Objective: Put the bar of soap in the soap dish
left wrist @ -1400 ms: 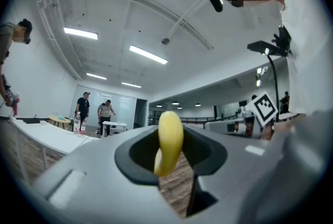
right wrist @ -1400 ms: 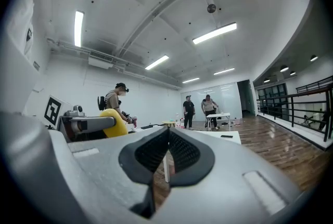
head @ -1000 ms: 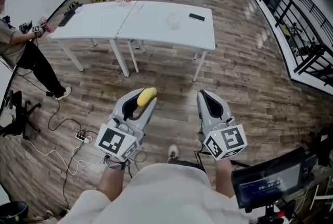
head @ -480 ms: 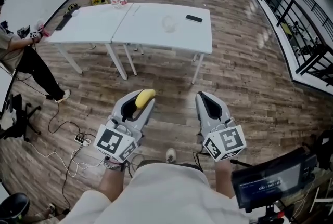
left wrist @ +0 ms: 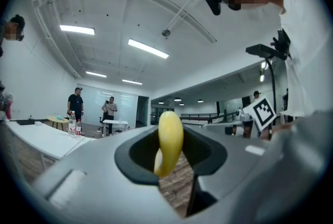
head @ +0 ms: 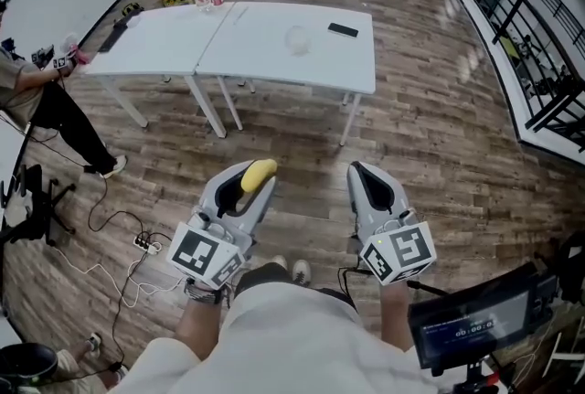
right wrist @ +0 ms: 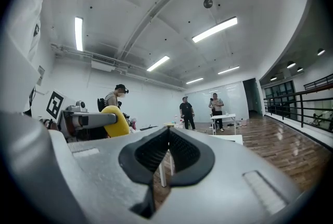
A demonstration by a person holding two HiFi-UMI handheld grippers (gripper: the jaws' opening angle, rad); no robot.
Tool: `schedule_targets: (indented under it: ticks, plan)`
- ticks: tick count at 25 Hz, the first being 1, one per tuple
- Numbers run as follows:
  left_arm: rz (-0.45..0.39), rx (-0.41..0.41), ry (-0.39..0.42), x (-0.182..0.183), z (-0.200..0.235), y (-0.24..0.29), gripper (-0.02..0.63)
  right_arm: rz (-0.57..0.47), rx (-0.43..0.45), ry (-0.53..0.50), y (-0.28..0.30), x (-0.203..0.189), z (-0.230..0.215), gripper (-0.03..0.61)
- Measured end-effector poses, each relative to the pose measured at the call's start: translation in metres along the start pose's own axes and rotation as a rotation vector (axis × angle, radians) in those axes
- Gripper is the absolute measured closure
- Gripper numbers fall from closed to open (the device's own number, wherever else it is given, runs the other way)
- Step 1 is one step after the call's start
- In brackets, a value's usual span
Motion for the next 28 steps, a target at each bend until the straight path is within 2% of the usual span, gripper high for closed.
schedule_targets:
  ticks: [20,28]
  plan:
    - [0.009,-0.024,-0.023,-0.010,0.032,0.025,0.479,0.046,-0.016,0.019,0.036,-0.016,-0.013,0.575]
    - [0.002,-0.005,-0.062,-0.018,0.064,0.040,0.479,0.071,-0.017,-0.002,0.068,-0.020,-0.024,0.575]
Point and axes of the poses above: the fingertips, and each gripper's own axes: y forward along the fingers, z to its left, x out of its top, the point moved 2 cm from there along -y, backward along the fingers, and after that the axes turned 3 degrees about x, right-handed, at the moved point
